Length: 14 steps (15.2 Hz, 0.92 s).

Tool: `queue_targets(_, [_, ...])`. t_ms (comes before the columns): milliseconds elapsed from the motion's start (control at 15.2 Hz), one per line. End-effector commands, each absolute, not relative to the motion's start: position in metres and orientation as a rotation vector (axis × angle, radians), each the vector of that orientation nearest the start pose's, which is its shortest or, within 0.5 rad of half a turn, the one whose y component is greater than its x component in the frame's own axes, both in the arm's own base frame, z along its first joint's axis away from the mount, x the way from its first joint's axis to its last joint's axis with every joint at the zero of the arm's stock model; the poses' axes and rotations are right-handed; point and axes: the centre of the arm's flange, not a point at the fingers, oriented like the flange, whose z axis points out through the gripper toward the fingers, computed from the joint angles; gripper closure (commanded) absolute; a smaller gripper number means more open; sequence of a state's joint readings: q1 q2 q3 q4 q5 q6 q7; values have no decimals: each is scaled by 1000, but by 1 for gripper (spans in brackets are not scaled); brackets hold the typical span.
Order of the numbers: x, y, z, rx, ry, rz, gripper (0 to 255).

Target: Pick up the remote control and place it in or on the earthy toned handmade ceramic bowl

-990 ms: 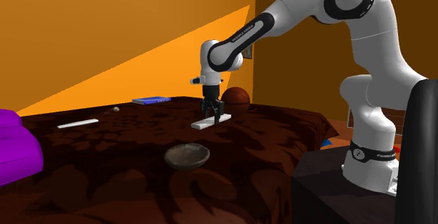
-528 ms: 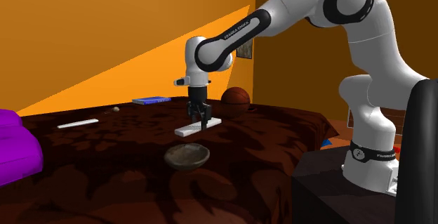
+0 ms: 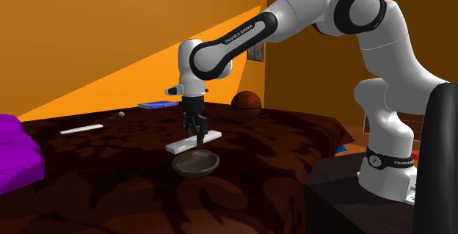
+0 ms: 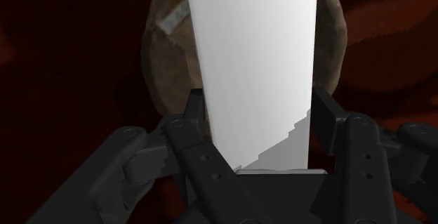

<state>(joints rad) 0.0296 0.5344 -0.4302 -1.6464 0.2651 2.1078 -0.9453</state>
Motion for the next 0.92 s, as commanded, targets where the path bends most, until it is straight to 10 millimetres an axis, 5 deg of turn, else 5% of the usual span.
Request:
queue_targets(0, [640,-218,314,-3041,-707,9,255])
queue_targets(528, [640,-218,271,-3041,-707,9,255])
queue_targets(858, [640,-218,269,-3041,-707,9,255])
